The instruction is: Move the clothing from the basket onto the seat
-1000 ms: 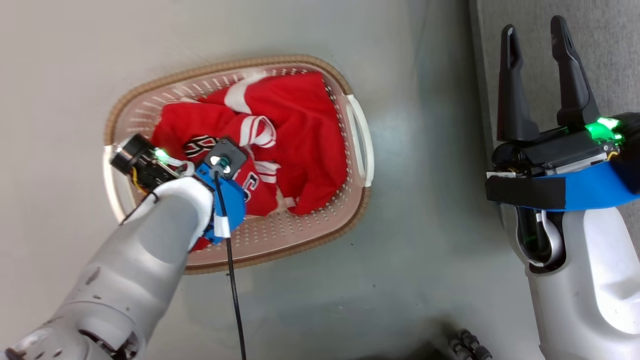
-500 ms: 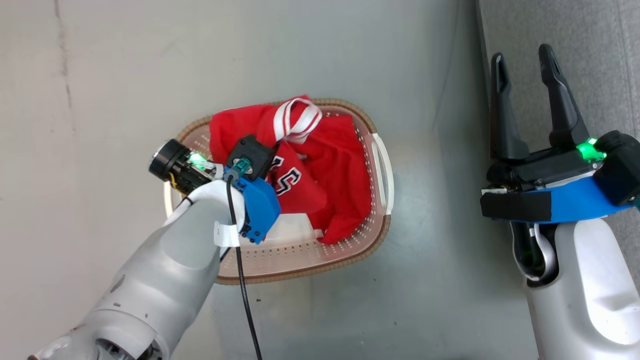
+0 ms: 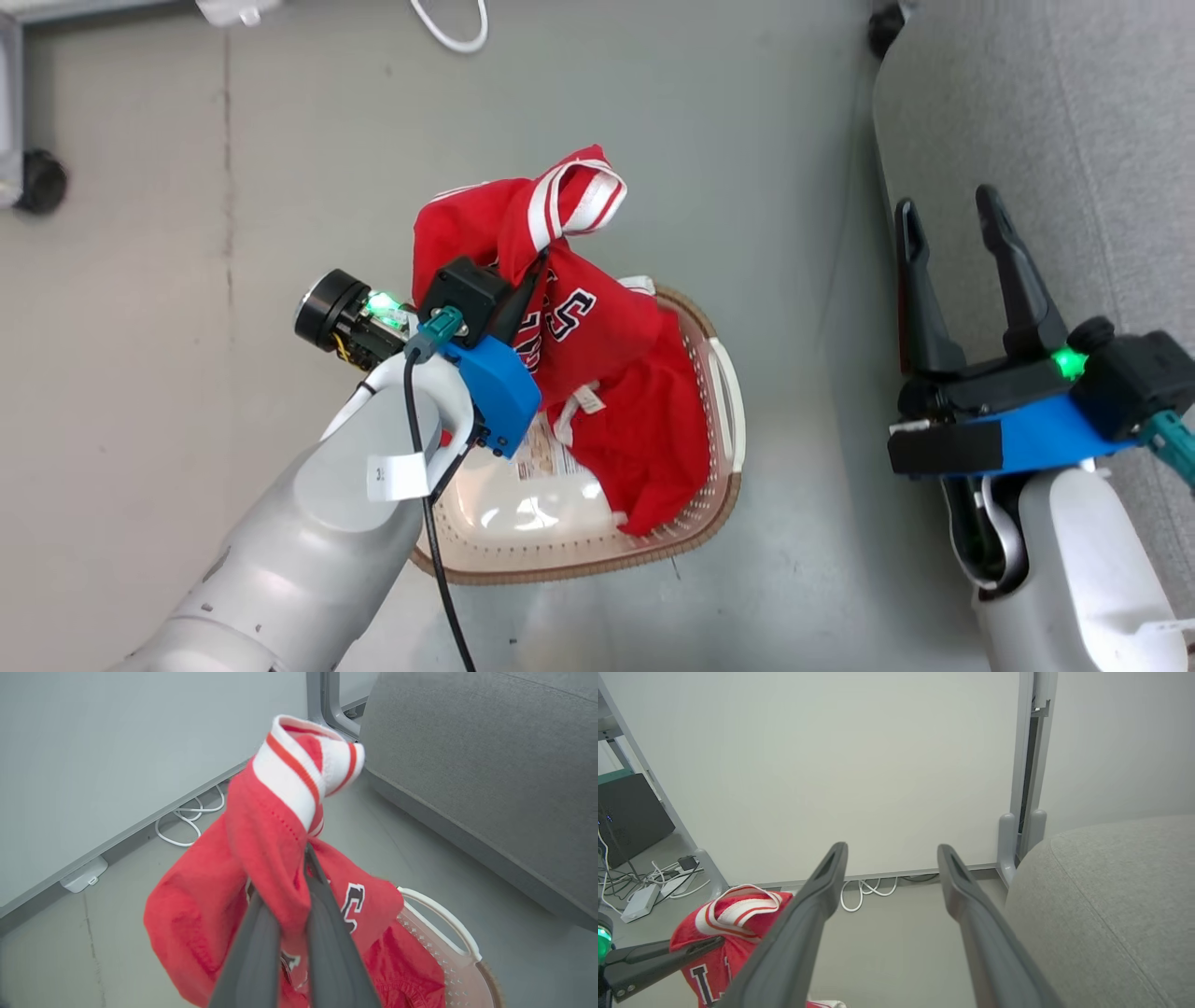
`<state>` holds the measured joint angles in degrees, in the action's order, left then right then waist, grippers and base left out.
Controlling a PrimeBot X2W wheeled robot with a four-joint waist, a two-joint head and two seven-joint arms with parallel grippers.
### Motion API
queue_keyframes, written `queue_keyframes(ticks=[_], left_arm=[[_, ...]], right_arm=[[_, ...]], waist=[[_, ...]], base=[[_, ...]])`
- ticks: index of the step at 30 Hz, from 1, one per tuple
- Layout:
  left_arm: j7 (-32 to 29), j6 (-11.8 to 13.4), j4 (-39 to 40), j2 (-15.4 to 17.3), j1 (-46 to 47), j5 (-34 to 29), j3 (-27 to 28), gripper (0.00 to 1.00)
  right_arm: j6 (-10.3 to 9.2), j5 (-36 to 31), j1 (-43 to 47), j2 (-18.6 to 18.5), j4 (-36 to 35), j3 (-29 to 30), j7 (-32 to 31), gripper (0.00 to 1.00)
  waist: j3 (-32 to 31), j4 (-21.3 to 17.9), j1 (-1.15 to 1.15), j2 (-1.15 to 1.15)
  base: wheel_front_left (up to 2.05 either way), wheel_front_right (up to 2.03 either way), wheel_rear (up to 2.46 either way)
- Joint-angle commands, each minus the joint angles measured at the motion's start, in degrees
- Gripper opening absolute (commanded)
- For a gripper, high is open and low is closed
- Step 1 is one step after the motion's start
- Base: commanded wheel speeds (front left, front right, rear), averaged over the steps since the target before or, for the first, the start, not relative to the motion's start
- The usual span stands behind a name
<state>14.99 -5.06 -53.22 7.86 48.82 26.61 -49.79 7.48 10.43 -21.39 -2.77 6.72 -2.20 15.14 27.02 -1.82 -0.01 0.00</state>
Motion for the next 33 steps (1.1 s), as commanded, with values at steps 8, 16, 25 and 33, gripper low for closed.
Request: queue_keyframes(ticks=[8, 16, 25, 33], left_arm=[[0.3, 0.3, 4.5, 0.3, -3.3, -2.3, 4.2, 0.00], [0.3, -0.1, 7.8, 0.7, -6.0, -4.0, 7.2, 0.00], [0.3, -0.8, 10.7, 0.9, -8.4, -4.5, 8.6, 0.00], [0.3, -1.5, 12.3, 1.2, -8.9, -3.8, 8.2, 0.00]], right_arm=[[0.03, 0.0, 5.3, -0.2, 1.6, 0.1, 0.0, 1.00], [0.03, 0.8, 9.3, -0.2, 2.8, -0.3, 0.0, 1.00], [0.03, 1.3, 13.7, -0.2, 3.6, 0.2, 0.0, 1.00], [0.03, 2.3, 16.0, -0.2, 4.0, 0.7, 0.0, 1.00]], waist=[[-9.2, 1.5, 0.01, 0.00], [-15.6, 1.7, 0.01, 0.00], [-21.3, 2.5, 0.01, 0.00], [-24.1, 3.1, 0.01, 0.00]], base=[[0.00, 0.00, 0.00], [0.00, 0.00, 0.00], [0.00, 0.00, 0.00], [0.00, 0.00, 0.00]])
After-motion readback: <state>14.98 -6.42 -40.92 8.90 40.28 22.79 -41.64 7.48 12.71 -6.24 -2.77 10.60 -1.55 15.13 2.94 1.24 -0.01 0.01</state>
